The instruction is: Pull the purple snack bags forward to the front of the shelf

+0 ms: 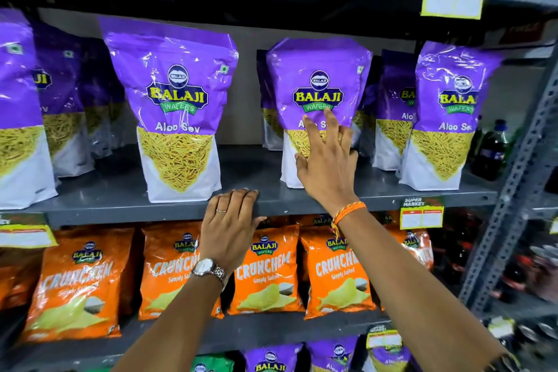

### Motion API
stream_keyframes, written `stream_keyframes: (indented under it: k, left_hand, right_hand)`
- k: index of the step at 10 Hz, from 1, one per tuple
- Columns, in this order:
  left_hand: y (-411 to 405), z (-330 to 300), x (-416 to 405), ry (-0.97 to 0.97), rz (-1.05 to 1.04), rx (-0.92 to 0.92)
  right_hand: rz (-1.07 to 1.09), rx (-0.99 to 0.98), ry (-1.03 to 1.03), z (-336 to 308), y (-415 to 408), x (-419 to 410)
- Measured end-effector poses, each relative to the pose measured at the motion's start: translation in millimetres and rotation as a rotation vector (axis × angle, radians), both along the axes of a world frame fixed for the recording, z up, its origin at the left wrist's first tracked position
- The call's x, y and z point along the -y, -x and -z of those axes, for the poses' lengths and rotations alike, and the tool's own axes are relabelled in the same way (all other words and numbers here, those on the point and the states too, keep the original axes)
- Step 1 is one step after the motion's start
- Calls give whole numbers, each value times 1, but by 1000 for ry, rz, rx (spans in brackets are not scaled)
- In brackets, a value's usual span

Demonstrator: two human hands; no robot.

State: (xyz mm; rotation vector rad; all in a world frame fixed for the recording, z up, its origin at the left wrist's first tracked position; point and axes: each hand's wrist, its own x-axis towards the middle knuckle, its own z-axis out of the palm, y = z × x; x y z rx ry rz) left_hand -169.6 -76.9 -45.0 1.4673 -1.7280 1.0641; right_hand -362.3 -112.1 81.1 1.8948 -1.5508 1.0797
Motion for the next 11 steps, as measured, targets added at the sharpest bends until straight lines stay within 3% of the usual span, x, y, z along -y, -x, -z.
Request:
stream_keyframes:
  k: [6, 9, 10, 11]
  left_hand:
    - [5, -8, -9, -24, 53, -103]
    - [12, -17, -22, -151, 29, -167]
    - [7, -25, -30, -206, 58, -145]
    - [-2, -45, -36, -229, 147, -194]
  right_hand:
    - [29, -56, 26, 0, 15, -28]
    - [-65, -74, -38, -4, 22, -46]
    - [-361, 191, -51, -19, 33, -78]
    - [-704, 572, -15, -48, 56, -161]
